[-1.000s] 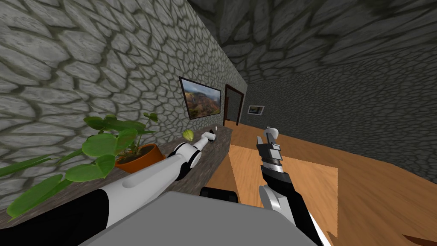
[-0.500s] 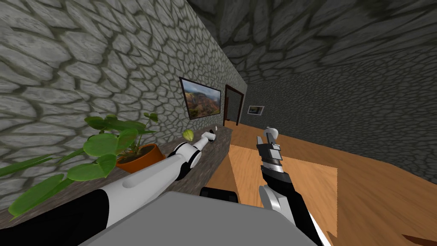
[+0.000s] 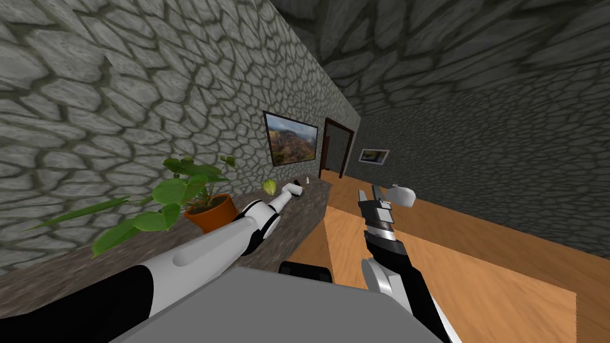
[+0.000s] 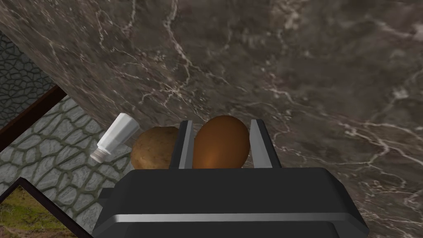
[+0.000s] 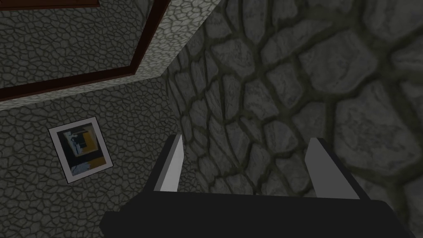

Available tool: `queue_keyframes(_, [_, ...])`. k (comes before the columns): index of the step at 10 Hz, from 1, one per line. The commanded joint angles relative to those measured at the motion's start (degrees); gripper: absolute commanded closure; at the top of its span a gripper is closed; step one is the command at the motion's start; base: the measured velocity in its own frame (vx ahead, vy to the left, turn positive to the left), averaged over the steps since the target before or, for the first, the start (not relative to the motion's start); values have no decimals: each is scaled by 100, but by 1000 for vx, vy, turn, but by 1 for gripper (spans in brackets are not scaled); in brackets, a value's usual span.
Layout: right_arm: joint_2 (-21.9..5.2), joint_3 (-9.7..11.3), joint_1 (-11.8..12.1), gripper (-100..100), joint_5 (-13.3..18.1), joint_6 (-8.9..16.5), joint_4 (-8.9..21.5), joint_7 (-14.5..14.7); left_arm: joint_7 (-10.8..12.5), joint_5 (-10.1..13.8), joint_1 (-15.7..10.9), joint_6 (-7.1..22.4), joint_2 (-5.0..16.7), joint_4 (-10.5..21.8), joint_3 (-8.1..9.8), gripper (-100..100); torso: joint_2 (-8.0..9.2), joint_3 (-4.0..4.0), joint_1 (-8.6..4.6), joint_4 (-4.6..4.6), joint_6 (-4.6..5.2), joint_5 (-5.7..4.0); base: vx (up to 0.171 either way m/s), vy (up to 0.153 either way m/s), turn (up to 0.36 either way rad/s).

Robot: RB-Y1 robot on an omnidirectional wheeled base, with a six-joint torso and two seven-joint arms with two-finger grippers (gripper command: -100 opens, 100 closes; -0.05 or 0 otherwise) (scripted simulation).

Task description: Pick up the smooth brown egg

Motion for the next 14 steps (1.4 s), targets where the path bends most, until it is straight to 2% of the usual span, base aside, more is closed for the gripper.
queue_keyframes(1, [0, 0, 0, 0, 0, 0, 0, 0, -105, 184, -24, -6, -6, -2, -154, 100, 0, 0, 0, 0, 0, 0, 65, -78, 344])
queue_keyframes(2, [0, 0, 0, 0, 0, 0, 0, 0, -262, 416, 54, 110, 13, -277, -386, 100, 4, 0, 8, -2, -4, 0, 64, -75, 353])
queue_keyframes(3, [0, 0, 0, 0, 0, 0, 0, 0, -262, 461, 54, 110, 13, -277, -436, 100, 4, 2, 11, 0, -2, 2, 56, -65, 334])
queue_keyframes(4, [0, 0, -1, 0, 0, 0, 0, 0, -418, 691, 133, 225, 33, -520, -661, 100, 7, 2, 16, -2, -4, 2, 46, -73, 409])
queue_keyframes(5, [0, 0, 0, 0, 0, 0, 0, 0, -418, 738, 133, 225, 33, -553, -717, 100, 9, 3, 17, -2, -7, 2, 40, -73, 290])
queue_keyframes(6, [-1, 0, -1, 0, 0, 0, 0, 0, -575, 973, 211, 341, 53, -792, -938, 100, 11, 4, 16, -1, 0, 2, 52, -96, 416])
queue_keyframes(7, [0, 0, 0, 0, 0, 0, 0, 0, -575, 1015, 211, 341, 53, -828, -999, 100, 9, 3, 9, -3, -6, 0, 42, -108, 230])
queue_keyframes(8, [-1, 0, -1, 0, 0, 0, 0, 0, -731, 1248, 290, 457, 72, -1091, -1220, 100, 10, 4, 0, -1, 8, -1, 61, -125, 330])
queue_keyframes(10, [0, 0, -1, 0, 0, 0, 0, 0, -731, 1292, 290, 457, 72, -1104, -1280, 100, 9, 3, -2, -2, 7, -2, 21, -70, 139])
queue_keyframes(11, [-1, 0, -2, 0, 0, 0, 0, 0, -887, 1568, 368, 573, 92, -1352, -1545, 100, 19, 8, 17, 0, 12, 2, 6, -60, 329])
queue_keyframes(12, [-1, -1, -1, 0, 0, 0, 0, 0, -887, 1569, 368, 573, 92, -1370, -1562, 100, 22, 11, 15, 1, 2, 2, 7, -82, 265])
queue_keyframes(13, [-1, 0, -2, 0, 0, 0, 0, 0, -1044, 1800, 447, 689, 112, -1566, -1813, 100, 23, 11, 13, 1, 6, 1, 17, -113, 333])
queue_keyframes(14, [0, 0, -1, 0, 0, 0, 0, 0, -1044, 1846, 447, 689, 112, -1565, -1843, 100, 20, 10, 0, 1, 4, -3, 26, -107, 310])
